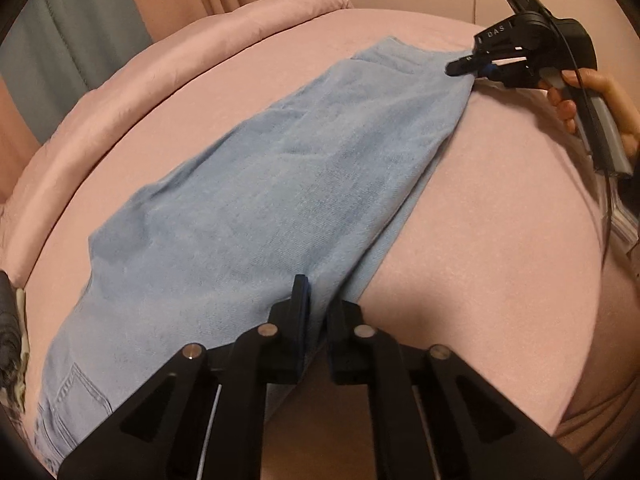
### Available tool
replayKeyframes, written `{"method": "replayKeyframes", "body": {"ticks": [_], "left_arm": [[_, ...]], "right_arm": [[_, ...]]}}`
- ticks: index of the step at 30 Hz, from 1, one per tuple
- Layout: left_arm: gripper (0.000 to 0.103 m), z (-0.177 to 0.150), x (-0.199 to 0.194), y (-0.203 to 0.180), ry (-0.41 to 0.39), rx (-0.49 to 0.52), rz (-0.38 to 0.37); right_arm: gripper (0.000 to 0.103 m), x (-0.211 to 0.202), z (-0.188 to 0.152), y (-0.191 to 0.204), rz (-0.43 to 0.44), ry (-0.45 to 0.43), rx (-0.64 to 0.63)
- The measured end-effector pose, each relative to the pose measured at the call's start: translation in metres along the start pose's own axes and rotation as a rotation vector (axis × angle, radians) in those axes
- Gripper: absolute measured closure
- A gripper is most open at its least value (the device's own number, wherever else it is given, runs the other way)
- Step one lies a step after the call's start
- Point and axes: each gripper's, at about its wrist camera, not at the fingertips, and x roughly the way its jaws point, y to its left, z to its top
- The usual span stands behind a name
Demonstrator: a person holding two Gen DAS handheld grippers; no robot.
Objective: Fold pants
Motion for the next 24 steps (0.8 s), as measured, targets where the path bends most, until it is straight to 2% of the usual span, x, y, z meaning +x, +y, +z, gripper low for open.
{"method": "replayKeyframes", "body": {"ticks": [1, 2, 3, 4, 5, 6, 7, 9, 11, 13, 16, 17, 19, 20, 22, 24], "left_arm": [[0.086, -0.004, -0.004, 0.002, 0.002, -0.011, -0.004], [0.075, -0.007, -0.010, 0.004, 0.002, -0.025, -0.019], [0.062, -0.012, -0.017, 0.006, -0.005, -0.042, -0.039], [0.056, -0.016, -0.025, 0.012, -0.022, -0.063, -0.064], [0.049, -0.022, -0.035, 0.015, -0.043, -0.080, -0.087], [0.049, -0.023, -0.042, 0.020, -0.060, -0.099, -0.105], [0.049, -0.021, -0.044, 0.024, -0.072, -0.116, -0.110], [0.050, -0.018, -0.048, 0.040, -0.104, -0.173, -0.086], [0.050, -0.014, -0.043, 0.062, -0.124, -0.275, -0.076], [0.050, -0.017, -0.032, 0.077, -0.116, -0.351, -0.068], [0.051, -0.034, 0.002, 0.097, 0.005, -0.439, 0.014], [0.050, -0.044, 0.008, 0.101, 0.028, -0.456, 0.006], [0.050, -0.051, -0.001, 0.103, -0.021, -0.437, -0.020], [0.050, -0.052, -0.004, 0.103, -0.011, -0.421, -0.017], [0.050, -0.052, -0.010, 0.104, -0.002, -0.409, -0.018], [0.050, -0.046, -0.013, 0.113, -0.003, -0.409, -0.013]], "right_arm": [[0.092, -0.007, 0.002, -0.001, -0.022, 0.015, 0.013], [0.090, -0.016, 0.003, -0.002, -0.043, 0.011, 0.011], [0.080, -0.025, 0.002, 0.001, -0.070, -0.003, 0.000], [0.053, -0.037, -0.001, 0.006, -0.149, -0.035, -0.025], [0.043, -0.051, -0.005, 0.013, -0.245, -0.095, -0.075], [0.041, -0.060, -0.009, 0.022, -0.288, -0.141, -0.119], [0.041, -0.067, -0.013, 0.031, -0.300, -0.168, -0.172], [0.041, -0.068, -0.021, 0.056, -0.227, -0.161, -0.270], [0.047, -0.050, -0.037, 0.090, 0.000, -0.047, -0.377], [0.063, -0.020, -0.063, 0.124, 0.155, 0.094, -0.493], [0.072, 0.018, -0.113, 0.155, 0.116, 0.242, -0.706], [0.072, 0.026, -0.130, 0.160, 0.102, 0.290, -0.777], [0.072, 0.022, -0.154, 0.169, 0.035, 0.244, -0.970], [0.072, 0.021, -0.156, 0.174, 0.015, 0.269, -1.028], [0.072, 0.018, -0.143, 0.177, 0.053, 0.350, -1.023], [0.072, 0.013, -0.127, 0.183, 0.117, 0.350, -0.997]]}}
